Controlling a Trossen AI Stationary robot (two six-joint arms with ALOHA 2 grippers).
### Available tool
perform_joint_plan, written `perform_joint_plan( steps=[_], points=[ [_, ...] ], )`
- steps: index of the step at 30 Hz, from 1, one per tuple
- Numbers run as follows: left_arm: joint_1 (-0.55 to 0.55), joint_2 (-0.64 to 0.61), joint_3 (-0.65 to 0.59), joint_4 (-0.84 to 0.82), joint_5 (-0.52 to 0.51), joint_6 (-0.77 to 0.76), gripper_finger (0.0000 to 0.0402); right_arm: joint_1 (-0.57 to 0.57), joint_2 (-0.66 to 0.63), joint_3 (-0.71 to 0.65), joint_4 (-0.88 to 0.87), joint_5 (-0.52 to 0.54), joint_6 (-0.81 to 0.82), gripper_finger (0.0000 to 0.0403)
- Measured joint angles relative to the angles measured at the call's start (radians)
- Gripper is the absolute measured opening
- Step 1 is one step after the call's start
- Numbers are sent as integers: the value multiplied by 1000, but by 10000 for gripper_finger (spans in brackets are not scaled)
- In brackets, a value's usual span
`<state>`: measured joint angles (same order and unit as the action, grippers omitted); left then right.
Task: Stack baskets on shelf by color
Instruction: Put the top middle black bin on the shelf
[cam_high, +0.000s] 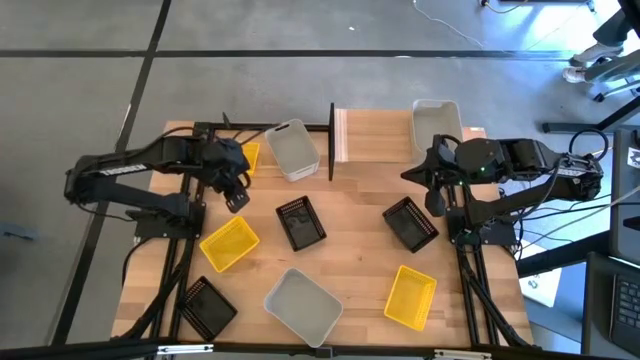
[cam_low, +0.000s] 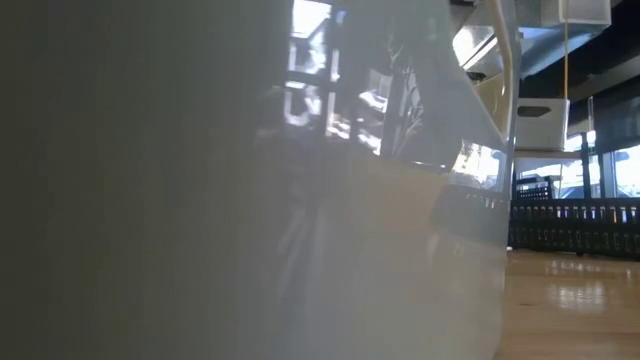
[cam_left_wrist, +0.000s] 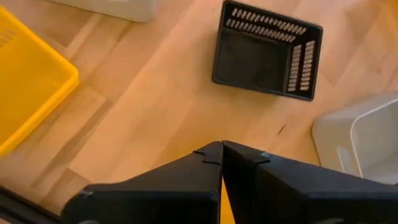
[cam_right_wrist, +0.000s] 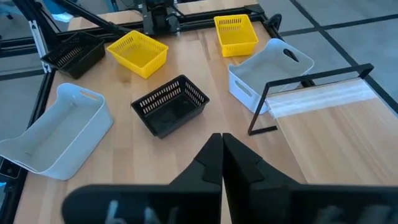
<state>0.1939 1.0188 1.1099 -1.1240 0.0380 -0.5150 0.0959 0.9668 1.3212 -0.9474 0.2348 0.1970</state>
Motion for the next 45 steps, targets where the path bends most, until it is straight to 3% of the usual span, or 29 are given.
perform_joint_plan(
  steps=[7, 12, 30, 38, 45],
  points=[
    [0, 55, 0, 12, -1, -9, 0, 0, 0, 0, 0, 0, 0, 0],
    [0, 100, 0, 17, -61, -125, 0, 0, 0, 0, 0, 0, 0, 0],
    [-5, 184, 2, 75, 45, -66, 1, 0, 0, -1, 1, -27, -35, 0],
    [-6, 186, 0, 92, 40, -51, 42, 0, 0, -1, 1, -27, -45, 0],
    [-6, 190, 0, 211, -48, -141, 66, 0, 0, -1, 1, -27, -45, 0]
  ],
)
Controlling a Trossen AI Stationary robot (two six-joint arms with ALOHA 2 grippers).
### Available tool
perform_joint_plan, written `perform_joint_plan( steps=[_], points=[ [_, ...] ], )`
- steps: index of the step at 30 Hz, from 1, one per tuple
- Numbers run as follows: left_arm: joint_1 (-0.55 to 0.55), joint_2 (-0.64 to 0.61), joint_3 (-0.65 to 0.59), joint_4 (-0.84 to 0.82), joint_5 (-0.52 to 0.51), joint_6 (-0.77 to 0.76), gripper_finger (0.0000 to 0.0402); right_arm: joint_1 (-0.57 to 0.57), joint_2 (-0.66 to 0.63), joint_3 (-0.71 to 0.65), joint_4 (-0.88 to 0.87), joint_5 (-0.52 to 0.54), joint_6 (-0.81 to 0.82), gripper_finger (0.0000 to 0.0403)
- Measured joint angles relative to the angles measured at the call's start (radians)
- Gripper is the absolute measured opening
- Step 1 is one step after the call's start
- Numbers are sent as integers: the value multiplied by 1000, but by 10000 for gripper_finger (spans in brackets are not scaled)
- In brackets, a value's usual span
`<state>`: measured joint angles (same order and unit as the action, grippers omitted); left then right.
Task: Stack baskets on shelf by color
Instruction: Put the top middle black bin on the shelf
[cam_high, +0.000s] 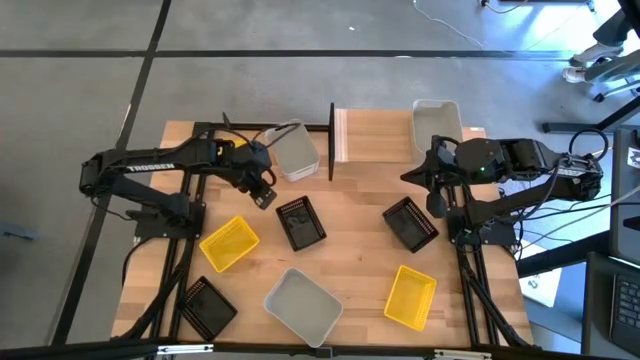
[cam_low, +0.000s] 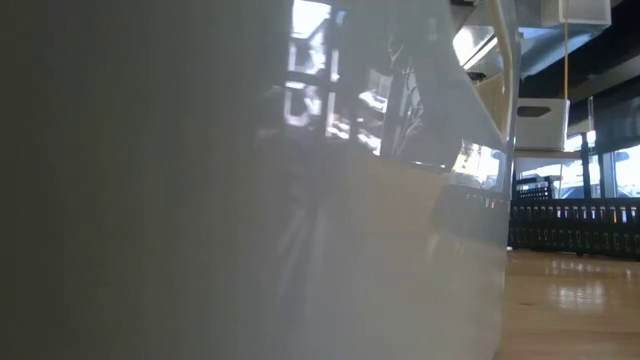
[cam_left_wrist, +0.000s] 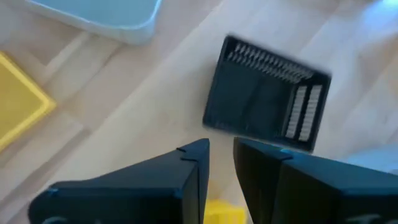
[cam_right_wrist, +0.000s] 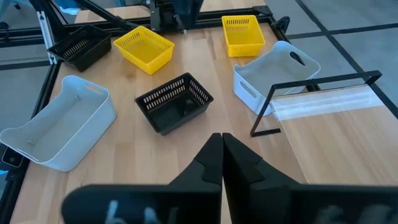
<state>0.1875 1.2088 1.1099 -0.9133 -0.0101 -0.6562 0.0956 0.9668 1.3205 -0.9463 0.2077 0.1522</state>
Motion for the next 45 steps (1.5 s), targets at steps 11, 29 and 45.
perform_joint_plan(
  steps=[11, 29, 45],
  points=[
    [10, 207, 0, 49, 0, -67, 67, 0, 0, 0, 6, 0, 0, 0],
    [6, 402, 0, 171, 12, 88, 67, 0, 0, 0, 7, -3, 28, 0],
    [6, 402, 0, 175, 28, 111, 66, 0, 0, 0, 6, -3, 27, 0]
  ],
)
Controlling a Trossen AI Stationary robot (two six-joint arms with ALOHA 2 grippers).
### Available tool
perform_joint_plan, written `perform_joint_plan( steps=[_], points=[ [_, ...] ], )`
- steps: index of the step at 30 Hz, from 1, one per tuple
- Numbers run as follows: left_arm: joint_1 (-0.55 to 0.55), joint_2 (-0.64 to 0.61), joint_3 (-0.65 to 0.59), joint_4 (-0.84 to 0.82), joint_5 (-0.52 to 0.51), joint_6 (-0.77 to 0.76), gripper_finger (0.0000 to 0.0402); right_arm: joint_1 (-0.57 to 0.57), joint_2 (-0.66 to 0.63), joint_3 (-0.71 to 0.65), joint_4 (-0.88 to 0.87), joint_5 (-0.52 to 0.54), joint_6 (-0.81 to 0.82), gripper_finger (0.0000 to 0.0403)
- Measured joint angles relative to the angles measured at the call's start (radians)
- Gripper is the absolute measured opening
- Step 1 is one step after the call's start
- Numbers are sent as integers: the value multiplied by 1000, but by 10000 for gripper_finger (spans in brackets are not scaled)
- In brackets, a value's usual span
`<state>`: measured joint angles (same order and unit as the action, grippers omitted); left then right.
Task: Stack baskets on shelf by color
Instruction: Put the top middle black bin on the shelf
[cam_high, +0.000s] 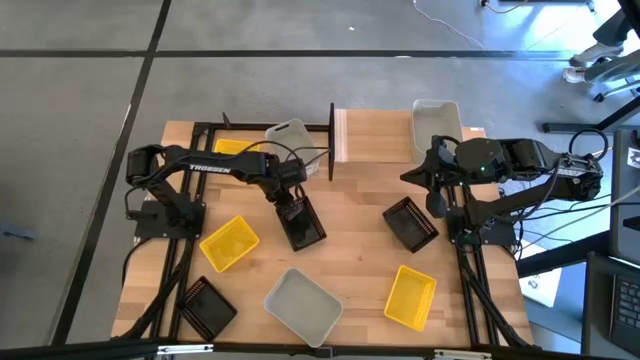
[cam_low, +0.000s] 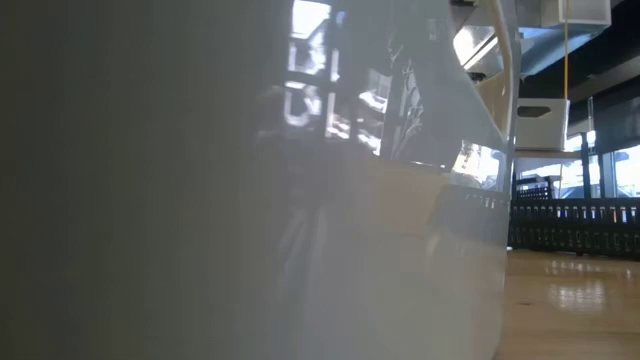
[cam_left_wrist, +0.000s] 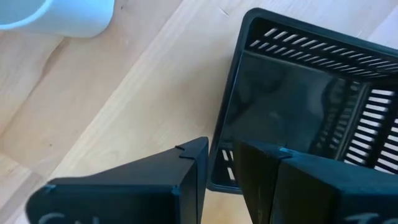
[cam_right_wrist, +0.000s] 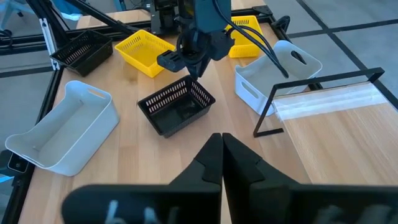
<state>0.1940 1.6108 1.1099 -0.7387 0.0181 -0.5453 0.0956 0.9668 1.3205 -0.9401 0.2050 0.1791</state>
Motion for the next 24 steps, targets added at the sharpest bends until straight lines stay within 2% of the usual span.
perform_joint_plan(
  steps=[24],
  points=[
    [-8, 122, 0, 65, -1, 52, 66, 0, 0, 0, -1, 1, 0, 0]
  ],
)
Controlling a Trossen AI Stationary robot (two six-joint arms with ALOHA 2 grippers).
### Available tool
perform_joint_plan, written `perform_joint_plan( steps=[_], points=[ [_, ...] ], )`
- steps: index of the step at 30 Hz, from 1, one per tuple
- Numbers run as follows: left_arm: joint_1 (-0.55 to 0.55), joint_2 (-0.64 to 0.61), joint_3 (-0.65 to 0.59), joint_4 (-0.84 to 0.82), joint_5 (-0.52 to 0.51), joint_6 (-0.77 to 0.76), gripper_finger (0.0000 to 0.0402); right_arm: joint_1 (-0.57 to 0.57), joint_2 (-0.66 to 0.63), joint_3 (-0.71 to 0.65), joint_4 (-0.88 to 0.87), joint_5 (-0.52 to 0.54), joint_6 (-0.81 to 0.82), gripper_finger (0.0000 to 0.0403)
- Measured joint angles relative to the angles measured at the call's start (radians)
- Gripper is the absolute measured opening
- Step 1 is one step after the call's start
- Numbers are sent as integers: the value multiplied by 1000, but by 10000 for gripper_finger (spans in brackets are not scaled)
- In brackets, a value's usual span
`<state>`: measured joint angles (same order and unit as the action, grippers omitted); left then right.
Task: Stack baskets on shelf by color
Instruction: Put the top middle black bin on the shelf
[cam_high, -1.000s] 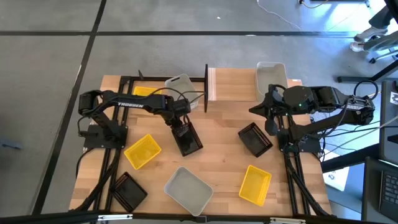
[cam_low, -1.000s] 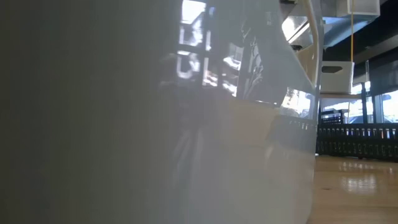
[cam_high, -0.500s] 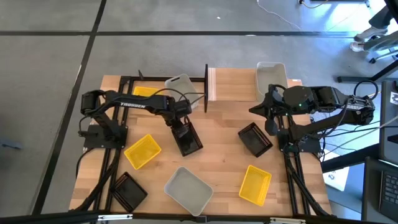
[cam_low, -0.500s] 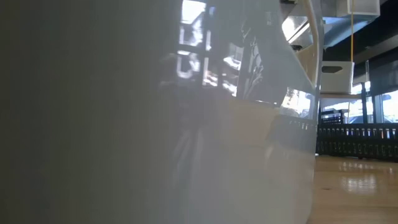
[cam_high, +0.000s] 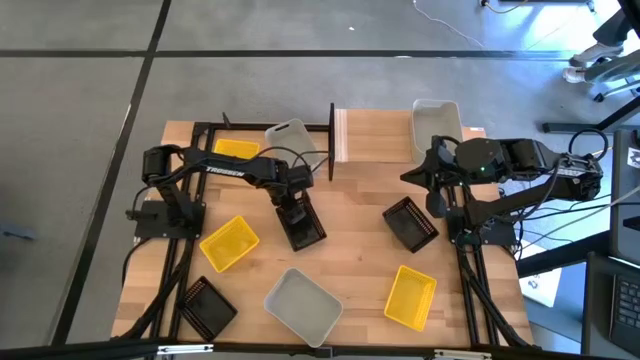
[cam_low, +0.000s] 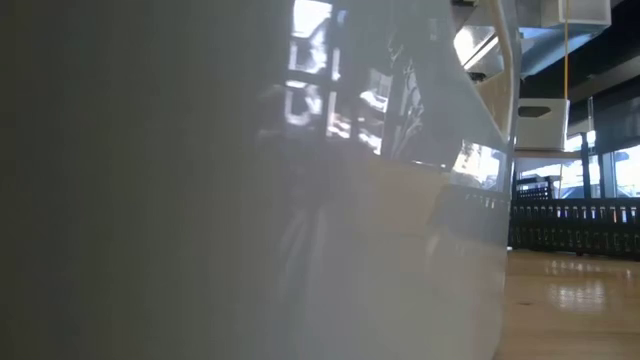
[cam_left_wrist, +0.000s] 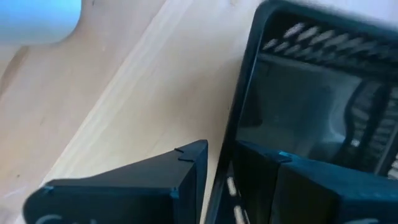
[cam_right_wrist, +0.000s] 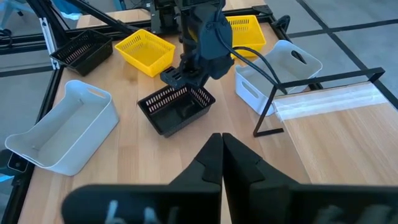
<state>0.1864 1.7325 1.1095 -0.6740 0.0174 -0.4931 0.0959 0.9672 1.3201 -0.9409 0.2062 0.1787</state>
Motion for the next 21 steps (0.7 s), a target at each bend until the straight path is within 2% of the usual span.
perform_joint_plan(
  steps=[4, 9, 16, 21],
  points=[
    [0, -1, 0, 10, 1, 56, 57, 0, 0, 0, 0, 1, 0, 0],
    [-5, -1, 0, 13, 4, 61, 8, 0, 0, 0, 1, 2, 0, 0],
    [-20, -67, 1, 8, -6, 61, 3, 0, 0, 0, 2, 2, 3, 0],
    [-54, -166, 59, -54, -107, 88, 2, 0, 9, 0, 22, 2, 47, 0]
  ],
)
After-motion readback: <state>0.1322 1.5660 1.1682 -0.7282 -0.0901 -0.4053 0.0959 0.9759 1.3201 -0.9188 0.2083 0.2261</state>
